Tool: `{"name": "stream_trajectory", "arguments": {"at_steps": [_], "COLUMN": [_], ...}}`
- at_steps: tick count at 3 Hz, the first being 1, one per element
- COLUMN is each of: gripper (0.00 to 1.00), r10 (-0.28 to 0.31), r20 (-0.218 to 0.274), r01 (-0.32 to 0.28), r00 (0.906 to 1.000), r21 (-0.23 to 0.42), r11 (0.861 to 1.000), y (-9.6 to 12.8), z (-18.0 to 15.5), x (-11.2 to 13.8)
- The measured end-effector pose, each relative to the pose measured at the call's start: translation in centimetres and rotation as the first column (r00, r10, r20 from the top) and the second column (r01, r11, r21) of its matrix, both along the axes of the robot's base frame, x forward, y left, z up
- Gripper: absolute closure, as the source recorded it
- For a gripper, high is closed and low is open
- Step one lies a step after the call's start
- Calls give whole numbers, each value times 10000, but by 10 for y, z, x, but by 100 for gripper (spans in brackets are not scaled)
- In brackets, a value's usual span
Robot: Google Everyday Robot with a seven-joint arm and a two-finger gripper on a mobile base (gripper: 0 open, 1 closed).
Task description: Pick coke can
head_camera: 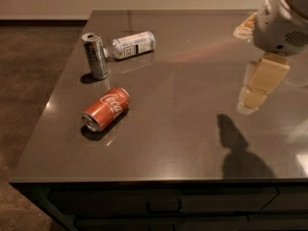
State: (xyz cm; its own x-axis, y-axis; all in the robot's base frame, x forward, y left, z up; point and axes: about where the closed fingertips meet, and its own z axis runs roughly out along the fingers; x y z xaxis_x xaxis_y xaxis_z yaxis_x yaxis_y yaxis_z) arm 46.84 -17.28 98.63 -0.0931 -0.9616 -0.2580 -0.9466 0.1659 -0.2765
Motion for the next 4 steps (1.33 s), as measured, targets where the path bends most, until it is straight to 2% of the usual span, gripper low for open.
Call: {"name": "stream_trajectory", "arguments": {"at_steps": [1,2,3,4], "gripper": [0,0,0,0], "r10": [761,1223,2449,3533], "r20": [138,232,394,482], "r01": [-763,-1229,-2463,-3551], "r00": [9970,9922,9688,9343], "r21": [168,263,359,376], "r11": [9969,9921,9685,9341], "y": [23,37,68,90], "z": [2,3,5,4], "x": [14,21,28,28]}}
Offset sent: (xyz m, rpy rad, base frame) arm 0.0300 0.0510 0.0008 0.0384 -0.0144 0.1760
